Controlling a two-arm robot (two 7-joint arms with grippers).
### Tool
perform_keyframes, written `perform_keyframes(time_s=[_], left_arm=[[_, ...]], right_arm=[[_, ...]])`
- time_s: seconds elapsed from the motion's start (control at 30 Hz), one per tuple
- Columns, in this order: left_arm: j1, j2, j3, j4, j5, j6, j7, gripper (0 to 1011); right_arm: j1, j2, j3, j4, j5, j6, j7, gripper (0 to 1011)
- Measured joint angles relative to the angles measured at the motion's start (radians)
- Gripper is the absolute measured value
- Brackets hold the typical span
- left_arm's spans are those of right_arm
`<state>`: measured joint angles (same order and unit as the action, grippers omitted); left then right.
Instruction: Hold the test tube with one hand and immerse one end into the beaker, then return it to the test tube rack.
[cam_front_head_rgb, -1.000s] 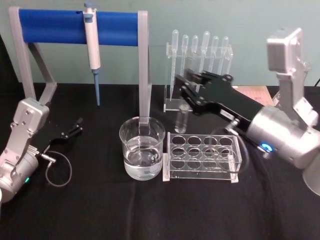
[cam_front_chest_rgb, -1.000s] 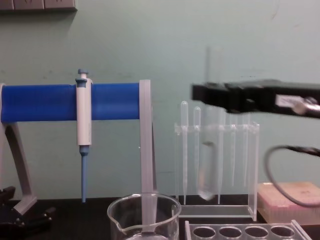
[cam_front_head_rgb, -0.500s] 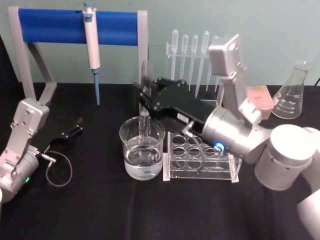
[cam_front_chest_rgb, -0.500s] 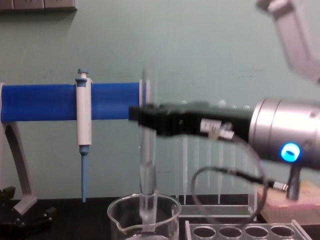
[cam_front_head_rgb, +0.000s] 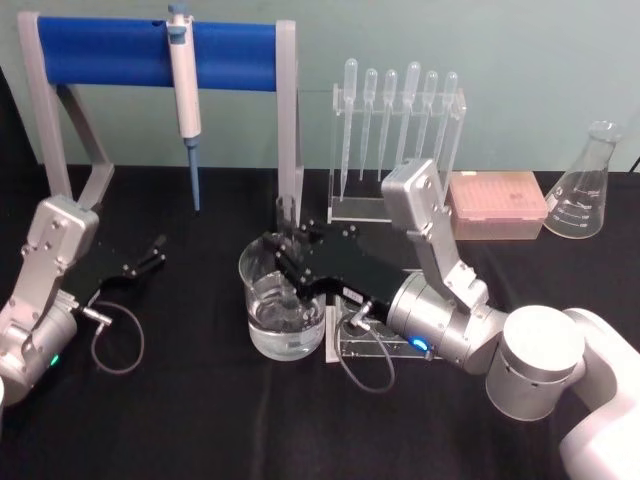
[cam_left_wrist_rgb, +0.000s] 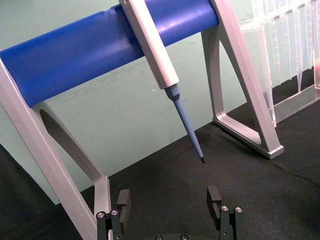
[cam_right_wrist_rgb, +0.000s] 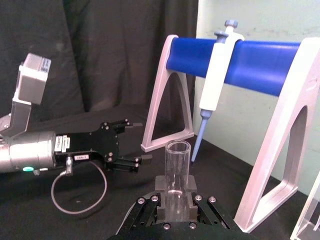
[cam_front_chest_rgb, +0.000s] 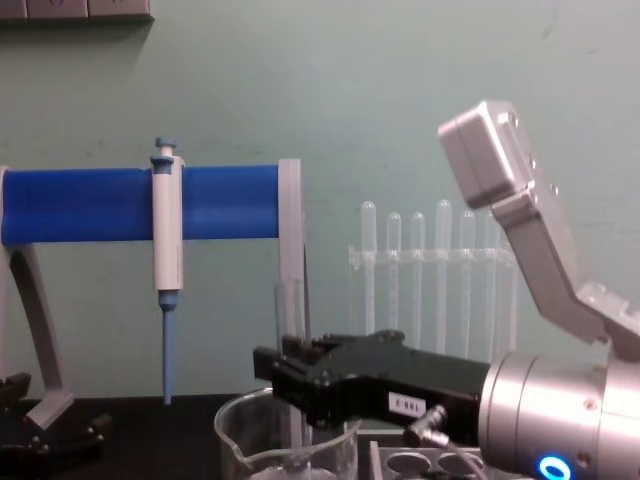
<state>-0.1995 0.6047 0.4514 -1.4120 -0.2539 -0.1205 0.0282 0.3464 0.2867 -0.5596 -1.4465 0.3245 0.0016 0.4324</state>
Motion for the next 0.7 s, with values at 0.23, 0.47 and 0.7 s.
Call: perform_keyframes(time_s=[0.23, 0.47, 0.7], left_arm=[[0.000, 0.000, 0.000, 0.000, 0.000, 0.000, 0.000, 1000], [0.000, 0.000, 0.000, 0.000, 0.000, 0.000, 0.000, 1000], [0.000, 0.000, 0.000, 0.000, 0.000, 0.000, 0.000, 1000]], right_arm=[[-0.019, -0.012, 0.011, 0.010, -0.010, -0.018, 0.008, 224], [-0.018, -0.012, 0.011, 0.010, -0.010, -0.018, 0.008, 225], [-0.016, -0.012, 0.010, 0.009, -0.010, -0.018, 0.008, 225]])
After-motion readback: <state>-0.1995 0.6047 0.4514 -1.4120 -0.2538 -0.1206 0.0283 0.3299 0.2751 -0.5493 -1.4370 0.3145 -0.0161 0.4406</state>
